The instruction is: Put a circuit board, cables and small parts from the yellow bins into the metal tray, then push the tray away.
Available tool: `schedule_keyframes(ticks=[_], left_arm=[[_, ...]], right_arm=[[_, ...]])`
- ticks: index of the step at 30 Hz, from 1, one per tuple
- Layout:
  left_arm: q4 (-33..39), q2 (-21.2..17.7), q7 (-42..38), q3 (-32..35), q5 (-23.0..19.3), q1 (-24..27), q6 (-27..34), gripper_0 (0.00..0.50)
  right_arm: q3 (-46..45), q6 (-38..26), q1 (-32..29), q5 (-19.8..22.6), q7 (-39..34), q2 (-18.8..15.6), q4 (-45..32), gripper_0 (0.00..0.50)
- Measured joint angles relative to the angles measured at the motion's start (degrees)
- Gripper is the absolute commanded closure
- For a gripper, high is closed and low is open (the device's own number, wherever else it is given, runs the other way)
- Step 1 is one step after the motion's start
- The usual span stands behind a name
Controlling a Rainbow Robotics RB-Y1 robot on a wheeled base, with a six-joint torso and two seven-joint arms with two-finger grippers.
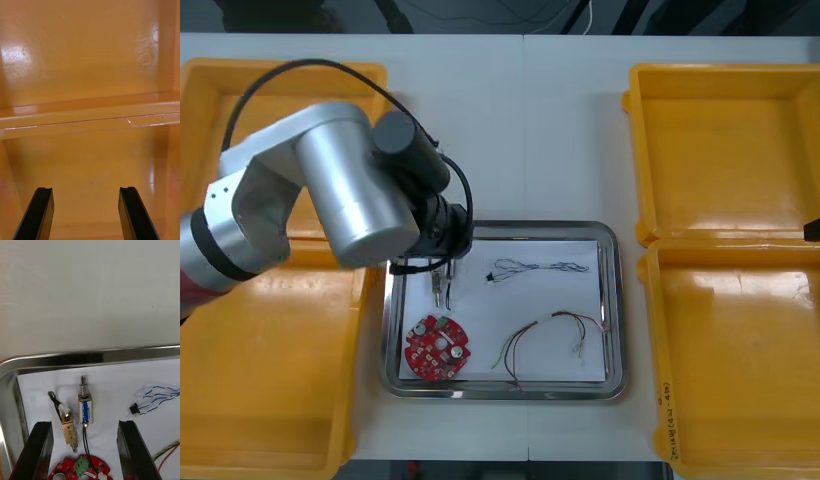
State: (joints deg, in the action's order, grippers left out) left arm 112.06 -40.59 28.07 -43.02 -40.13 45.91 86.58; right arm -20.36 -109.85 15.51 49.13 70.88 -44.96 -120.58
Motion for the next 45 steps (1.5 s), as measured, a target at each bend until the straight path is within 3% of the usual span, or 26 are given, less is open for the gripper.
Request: schedule_keyframes(ticks=[10, 21, 30, 39, 45], left_arm=[[2.1, -3.2, 2.7, 14.0, -10.3, 0.0, 8.5, 0.0], [2.3, -8.0, 21.4, 27.2, -17.0, -1.1, 17.8, 0.0], [3.3, -10.9, 23.8, 40.5, -20.0, -8.0, 22.8, 0.0], [4.7, -12.6, 39.8, 51.7, -20.6, -16.8, 23.0, 0.0], [6.5, -13.7, 41.0, 57.8, -20.7, -23.9, 23.0, 0.0]], right_arm=[[0.0, 0.0, 0.0, 0.1, 0.0, 0.0, 0.0, 0.0], [0.0, 0.0, 0.0, 5.9, 0.0, -1.4, 0.0, 0.0], [4.8, 0.0, 2.5, 7.7, -0.3, -3.3, -0.8, 0.0], [17.5, 0.0, 11.6, 9.3, -0.3, -3.5, -1.4, 0.0], [28.9, 0.0, 19.1, 10.1, -0.3, -3.4, -2.2, 0.0]])
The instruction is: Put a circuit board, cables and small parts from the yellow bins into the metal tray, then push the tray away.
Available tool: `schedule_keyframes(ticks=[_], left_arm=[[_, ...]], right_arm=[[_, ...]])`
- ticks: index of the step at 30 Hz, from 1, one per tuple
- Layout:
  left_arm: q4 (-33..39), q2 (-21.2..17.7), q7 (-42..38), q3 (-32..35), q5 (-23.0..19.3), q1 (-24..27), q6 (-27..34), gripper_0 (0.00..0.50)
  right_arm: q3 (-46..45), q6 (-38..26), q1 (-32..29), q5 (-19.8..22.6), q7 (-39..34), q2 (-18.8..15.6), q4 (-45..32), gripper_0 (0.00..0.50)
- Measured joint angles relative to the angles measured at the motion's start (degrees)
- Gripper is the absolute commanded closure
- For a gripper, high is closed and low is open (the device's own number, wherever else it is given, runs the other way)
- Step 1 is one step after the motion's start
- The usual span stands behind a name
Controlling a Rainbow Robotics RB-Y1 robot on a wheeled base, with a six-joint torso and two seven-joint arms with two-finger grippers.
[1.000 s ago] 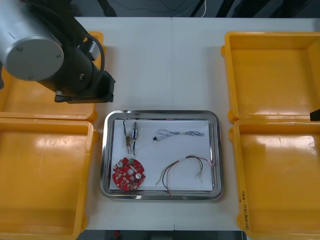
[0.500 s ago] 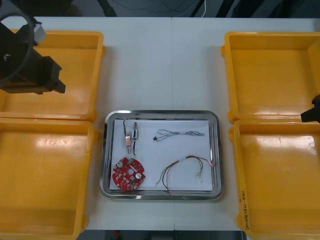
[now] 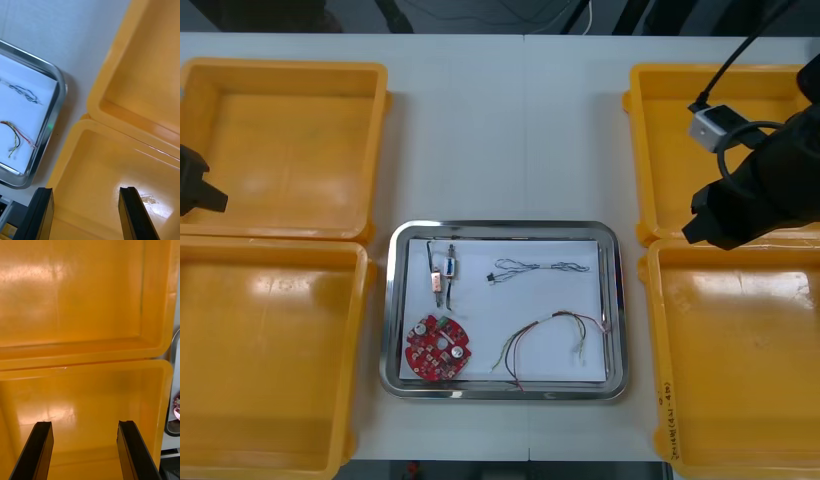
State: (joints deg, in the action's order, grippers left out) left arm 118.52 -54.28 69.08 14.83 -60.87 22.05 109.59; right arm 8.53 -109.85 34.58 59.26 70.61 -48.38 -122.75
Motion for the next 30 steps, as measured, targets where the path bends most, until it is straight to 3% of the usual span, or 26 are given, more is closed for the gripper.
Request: schedule_keyframes(ticks=[8, 18, 26, 30], left_arm=[[2.5, -0.2, 0.0, 5.3, 0.0, -7.2, 0.0, 0.0], [4.7, -0.2, 0.0, 8.7, 0.0, -12.4, 0.0, 0.0], [6.1, -0.2, 0.0, 9.9, 0.0, -14.3, 0.0, 0.0], [6.1, -0.2, 0.0, 9.9, 0.0, -14.3, 0.0, 0.0]], right_arm=[[12.2, 0.0, 6.9, 0.1, 0.0, 3.1, -0.2, 0.0], [28.8, 0.5, 13.4, -4.6, 0.0, 10.5, -0.2, 0.0], [38.1, 4.9, 16.4, -7.1, 0.0, 17.9, 3.2, 0.0], [40.9, 8.2, 16.5, -8.5, 0.7, 19.9, 3.4, 0.0]])
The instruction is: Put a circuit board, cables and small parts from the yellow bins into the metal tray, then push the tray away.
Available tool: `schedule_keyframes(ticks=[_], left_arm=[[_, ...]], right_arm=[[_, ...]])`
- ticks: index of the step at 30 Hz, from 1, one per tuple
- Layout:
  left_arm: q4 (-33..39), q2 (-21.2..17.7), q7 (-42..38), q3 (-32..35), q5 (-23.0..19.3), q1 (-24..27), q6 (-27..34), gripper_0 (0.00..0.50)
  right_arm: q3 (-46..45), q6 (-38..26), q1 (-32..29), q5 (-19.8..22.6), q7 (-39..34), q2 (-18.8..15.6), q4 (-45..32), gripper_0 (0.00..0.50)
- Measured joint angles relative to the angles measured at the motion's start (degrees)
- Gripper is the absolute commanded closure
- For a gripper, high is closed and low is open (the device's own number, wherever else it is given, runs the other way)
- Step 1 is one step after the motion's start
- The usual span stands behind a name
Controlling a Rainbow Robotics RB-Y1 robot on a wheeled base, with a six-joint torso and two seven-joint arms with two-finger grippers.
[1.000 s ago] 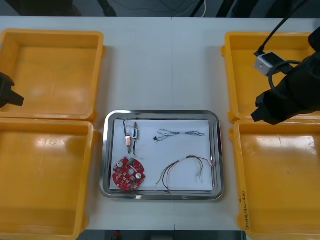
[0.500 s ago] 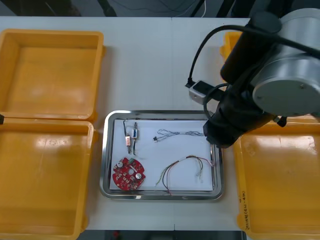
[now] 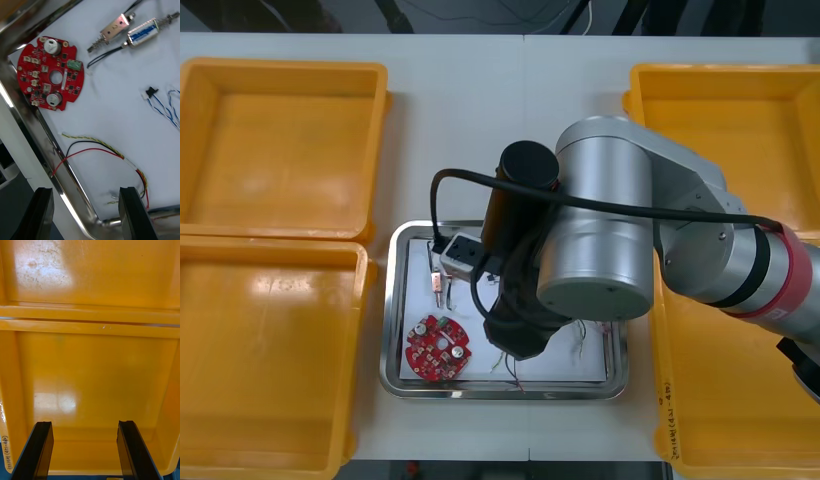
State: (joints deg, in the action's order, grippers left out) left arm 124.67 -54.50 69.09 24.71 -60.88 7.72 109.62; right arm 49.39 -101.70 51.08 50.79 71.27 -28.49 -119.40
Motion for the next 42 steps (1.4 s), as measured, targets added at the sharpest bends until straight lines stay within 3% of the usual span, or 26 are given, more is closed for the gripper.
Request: schedule_keyframes(ticks=[5, 11, 24, 31, 42], left_arm=[[0.0, 0.0, 0.0, 0.0, 0.0, 0.0, 0.0, 0.0], [0.0, 0.0, 0.0, 0.0, 0.0, 0.0, 0.0, 0.0], [0.1, 0.0, 0.0, 0.0, 0.0, 0.0, 0.0, 0.0], [0.1, 0.0, 0.0, 0.0, 0.0, 0.0, 0.0, 0.0], [0.1, 0.0, 0.0, 0.0, 0.0, 0.0, 0.0, 0.0]], right_arm=[[4.1, 3.2, 0.1, -2.0, 1.0, 0.2, 0.0, 0.0], [9.3, 3.8, 0.1, -6.2, 12.7, 0.2, 0.0, 0.0], [16.0, 4.7, 0.2, -7.8, 13.3, 0.4, 0.1, 0.0], [19.6, 5.4, 0.2, -12.1, 13.3, 2.7, 2.9, 0.0], [22.2, 6.5, 0.1, -13.4, 13.3, 3.6, 4.6, 0.0]])
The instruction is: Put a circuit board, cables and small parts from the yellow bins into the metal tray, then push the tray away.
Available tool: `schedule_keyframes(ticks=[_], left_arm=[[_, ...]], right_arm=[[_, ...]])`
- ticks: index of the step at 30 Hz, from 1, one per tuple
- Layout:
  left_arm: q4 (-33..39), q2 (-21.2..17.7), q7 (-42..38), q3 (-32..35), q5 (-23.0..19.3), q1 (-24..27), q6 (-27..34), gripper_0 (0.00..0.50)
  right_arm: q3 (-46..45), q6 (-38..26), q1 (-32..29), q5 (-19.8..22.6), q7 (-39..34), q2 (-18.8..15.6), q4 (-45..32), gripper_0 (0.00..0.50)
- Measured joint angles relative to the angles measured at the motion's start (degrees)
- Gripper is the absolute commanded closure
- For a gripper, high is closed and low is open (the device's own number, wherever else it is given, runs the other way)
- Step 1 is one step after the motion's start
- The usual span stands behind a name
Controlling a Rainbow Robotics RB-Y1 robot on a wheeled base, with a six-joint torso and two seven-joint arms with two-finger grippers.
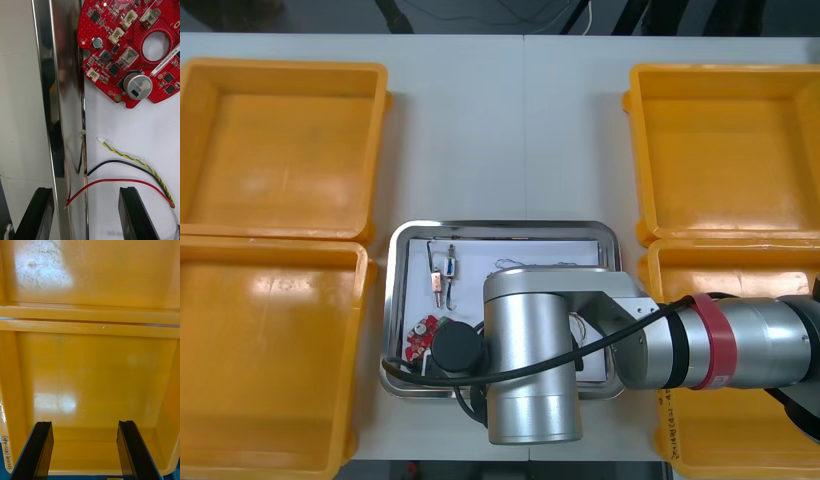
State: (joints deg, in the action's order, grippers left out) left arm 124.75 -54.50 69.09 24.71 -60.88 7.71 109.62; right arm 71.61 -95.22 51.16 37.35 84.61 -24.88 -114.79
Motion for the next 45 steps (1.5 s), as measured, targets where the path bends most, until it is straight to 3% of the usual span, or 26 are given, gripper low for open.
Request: schedule_keyframes(ticks=[28, 45], left_arm=[[0.0, 0.0, 0.0, 0.0, 0.0, 0.0, 0.0, 0.0], [0.0, 0.0, 0.0, 0.0, 0.0, 0.0, 0.0, 0.0]], right_arm=[[2.5, 0.5, -7.4, -12.4, 0.0, 2.9, 0.1, 0.0], [3.3, 1.6, -7.7, -13.3, 0.0, 3.4, 2.7, 0.0]])
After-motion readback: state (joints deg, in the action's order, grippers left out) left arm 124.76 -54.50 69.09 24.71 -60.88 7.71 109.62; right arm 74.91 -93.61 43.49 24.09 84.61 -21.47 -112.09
